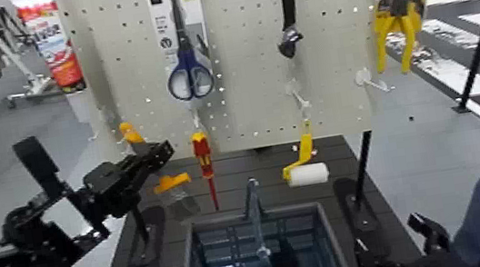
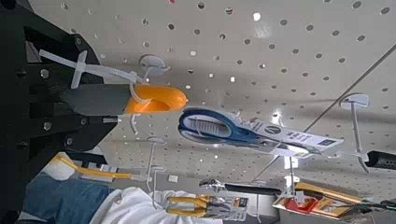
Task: Put the yellow paint brush into the crate.
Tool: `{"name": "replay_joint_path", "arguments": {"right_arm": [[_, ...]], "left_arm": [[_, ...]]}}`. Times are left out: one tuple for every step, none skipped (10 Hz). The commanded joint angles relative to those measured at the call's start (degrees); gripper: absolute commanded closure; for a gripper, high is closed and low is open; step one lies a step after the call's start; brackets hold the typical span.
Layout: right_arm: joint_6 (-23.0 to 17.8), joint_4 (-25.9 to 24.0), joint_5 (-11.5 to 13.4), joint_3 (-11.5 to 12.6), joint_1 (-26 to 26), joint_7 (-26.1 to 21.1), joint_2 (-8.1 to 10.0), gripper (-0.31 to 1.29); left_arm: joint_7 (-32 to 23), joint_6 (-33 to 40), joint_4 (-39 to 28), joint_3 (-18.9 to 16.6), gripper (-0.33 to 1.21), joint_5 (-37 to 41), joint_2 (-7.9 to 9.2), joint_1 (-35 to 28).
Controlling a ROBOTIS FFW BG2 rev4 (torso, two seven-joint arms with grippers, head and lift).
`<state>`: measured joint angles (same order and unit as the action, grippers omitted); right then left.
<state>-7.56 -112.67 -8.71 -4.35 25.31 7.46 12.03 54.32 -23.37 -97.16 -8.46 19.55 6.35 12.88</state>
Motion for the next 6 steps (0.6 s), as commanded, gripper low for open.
{"name": "replay_joint_path", "arguments": {"right_arm": [[0.18,0.00,0.01,-0.14,-0.09,-0.08,-0.08,0.14],[0.18,0.09,0.01,-0.14,-0.18,-0.08,-0.17,0.14],[0.26,0.09,0.01,-0.14,-0.18,-0.08,-0.08,0.14],[0.26,0.17,-0.08,-0.14,-0.26,-0.08,-0.17,0.14],[0.26,0.26,0.01,-0.22,-0.26,-0.08,-0.26,0.14],[0.35,0.35,-0.08,-0.22,-0.26,-0.08,-0.26,0.14]], "left_arm": [[0.00,0.34,1.71,1.34,1.11,1.37,-0.73,-0.57],[0.00,0.87,3.47,2.22,1.11,1.90,-0.82,-0.48],[0.00,0.96,4.52,2.66,1.11,2.16,-0.90,-0.48],[0.18,1.40,5.93,3.28,1.11,2.78,-0.90,-0.31],[0.44,1.84,7.42,3.80,1.11,3.22,-0.99,-0.22],[0.70,1.92,8.74,4.42,1.11,3.48,-0.99,-0.04]]}}
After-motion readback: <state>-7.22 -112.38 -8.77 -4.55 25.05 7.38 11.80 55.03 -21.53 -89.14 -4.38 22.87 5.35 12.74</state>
